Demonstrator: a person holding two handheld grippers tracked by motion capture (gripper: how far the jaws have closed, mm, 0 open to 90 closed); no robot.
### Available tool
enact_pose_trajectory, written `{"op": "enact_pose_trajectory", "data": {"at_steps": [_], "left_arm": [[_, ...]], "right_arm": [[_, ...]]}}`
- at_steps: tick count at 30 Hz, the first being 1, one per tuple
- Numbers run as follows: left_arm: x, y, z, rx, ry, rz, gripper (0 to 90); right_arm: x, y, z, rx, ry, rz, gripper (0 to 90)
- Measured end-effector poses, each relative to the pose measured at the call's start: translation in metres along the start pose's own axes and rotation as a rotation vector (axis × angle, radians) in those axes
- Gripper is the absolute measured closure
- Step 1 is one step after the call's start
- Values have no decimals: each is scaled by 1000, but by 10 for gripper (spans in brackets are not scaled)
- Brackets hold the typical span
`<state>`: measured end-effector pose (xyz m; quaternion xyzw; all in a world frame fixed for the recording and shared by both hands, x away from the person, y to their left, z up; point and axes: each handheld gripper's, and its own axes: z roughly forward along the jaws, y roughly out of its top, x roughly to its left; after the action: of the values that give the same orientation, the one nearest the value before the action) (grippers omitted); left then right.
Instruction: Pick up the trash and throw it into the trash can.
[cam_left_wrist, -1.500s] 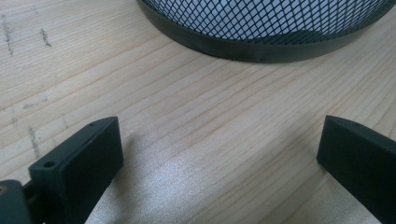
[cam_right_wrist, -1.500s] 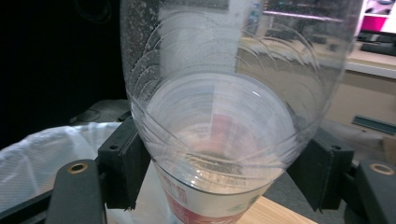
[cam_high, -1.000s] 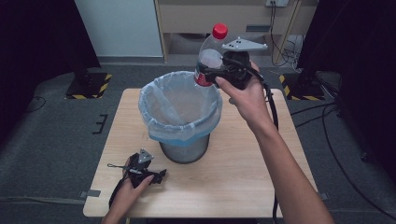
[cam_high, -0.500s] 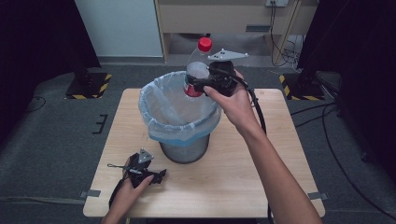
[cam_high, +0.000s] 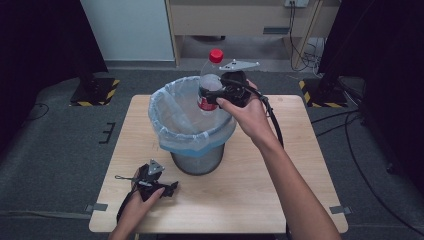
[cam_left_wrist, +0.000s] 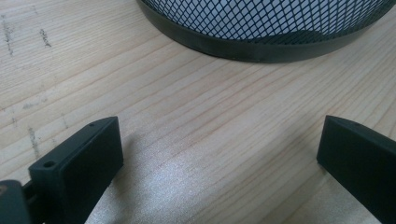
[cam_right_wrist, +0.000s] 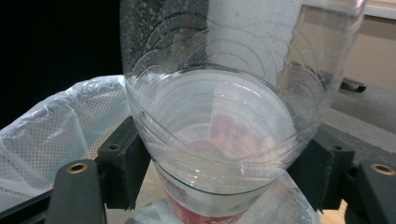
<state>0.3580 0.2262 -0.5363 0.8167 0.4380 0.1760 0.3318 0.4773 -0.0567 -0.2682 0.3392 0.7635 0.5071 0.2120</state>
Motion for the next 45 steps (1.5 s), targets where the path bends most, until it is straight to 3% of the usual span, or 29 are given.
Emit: {"op": "enact_pose_trajectory", "data": {"at_steps": [18,36,45], "left_arm": [[0,0,0,0,0,1,0],[0,0,0,0,0,0,0],[0,0,0,1,0,0,0]], "right_arm": [[0,-12,10,35,14,9,276],[5,-17,11,72,25,-23,275],[3,-26,13,102,34,-9,269]]}}
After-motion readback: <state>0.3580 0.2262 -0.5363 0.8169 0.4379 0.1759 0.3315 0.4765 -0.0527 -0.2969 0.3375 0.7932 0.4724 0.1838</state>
